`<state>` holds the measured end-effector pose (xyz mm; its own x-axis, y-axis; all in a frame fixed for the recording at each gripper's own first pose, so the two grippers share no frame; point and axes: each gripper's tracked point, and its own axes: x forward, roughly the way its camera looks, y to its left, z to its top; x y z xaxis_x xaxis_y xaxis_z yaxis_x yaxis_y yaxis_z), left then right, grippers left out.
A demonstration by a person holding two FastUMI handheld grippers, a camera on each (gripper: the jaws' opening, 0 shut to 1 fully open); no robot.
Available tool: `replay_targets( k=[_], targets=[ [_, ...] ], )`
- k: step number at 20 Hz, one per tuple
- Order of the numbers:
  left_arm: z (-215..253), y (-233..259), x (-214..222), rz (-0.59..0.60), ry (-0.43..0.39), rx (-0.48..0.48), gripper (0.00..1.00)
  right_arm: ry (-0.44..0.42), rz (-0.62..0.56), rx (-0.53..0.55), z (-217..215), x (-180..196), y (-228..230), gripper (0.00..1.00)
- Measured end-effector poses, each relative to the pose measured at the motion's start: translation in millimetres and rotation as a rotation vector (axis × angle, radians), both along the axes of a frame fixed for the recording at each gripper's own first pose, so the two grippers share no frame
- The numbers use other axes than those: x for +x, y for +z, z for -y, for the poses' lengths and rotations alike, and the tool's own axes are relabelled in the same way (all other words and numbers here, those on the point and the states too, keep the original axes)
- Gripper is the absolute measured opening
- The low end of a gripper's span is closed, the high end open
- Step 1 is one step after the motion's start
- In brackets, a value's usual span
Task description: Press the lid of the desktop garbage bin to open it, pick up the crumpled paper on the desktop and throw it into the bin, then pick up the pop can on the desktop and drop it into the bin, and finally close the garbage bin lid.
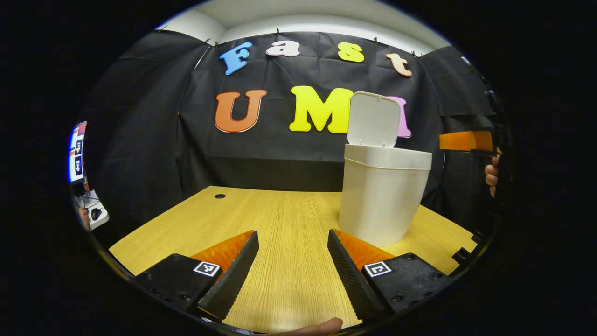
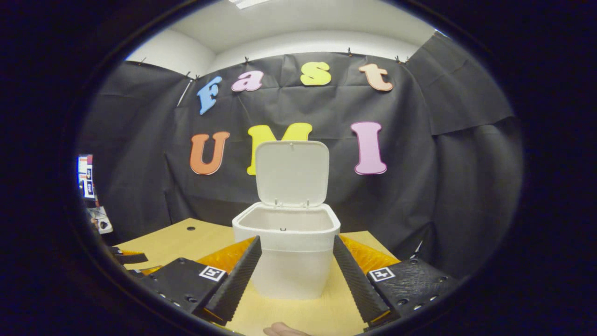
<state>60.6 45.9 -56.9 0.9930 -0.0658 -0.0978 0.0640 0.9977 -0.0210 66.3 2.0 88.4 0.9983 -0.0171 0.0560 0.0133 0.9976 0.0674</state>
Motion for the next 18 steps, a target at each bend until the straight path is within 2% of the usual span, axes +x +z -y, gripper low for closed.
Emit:
replay_targets(
  k=[1, 2, 4, 10, 12, 18],
  targets=[
    [0, 0, 0, 0.002, 0.002, 0.001, 0.96, 0.004, -0.002, 0.003, 2, -6, -7, 0.97],
    [3, 0, 0, 0.001, -0.002, 0.002, 0.96, 0.011, -0.003, 0.008, 3, -11, -10, 0.95],
    [5, 1, -1, 0.01, 0.003, 0.012, 0.96, 0.019, -0.011, -0.001, 3, -18, -17, 0.97],
    [4, 8, -4, 0.029, -0.004, 0.007, 0.96, -0.004, 0.026, -0.009, 9, -10, 13, 0.95],
    [5, 7, -5, 0.025, -0.008, 0.003, 0.96, -0.013, 0.03, -0.022, 9, 1, 31, 0.95],
    [1, 6, -6, 0.012, -0.012, 0.0, 0.96, -0.044, 0.112, -0.034, 15, 75, 150, 0.95]
  ],
)
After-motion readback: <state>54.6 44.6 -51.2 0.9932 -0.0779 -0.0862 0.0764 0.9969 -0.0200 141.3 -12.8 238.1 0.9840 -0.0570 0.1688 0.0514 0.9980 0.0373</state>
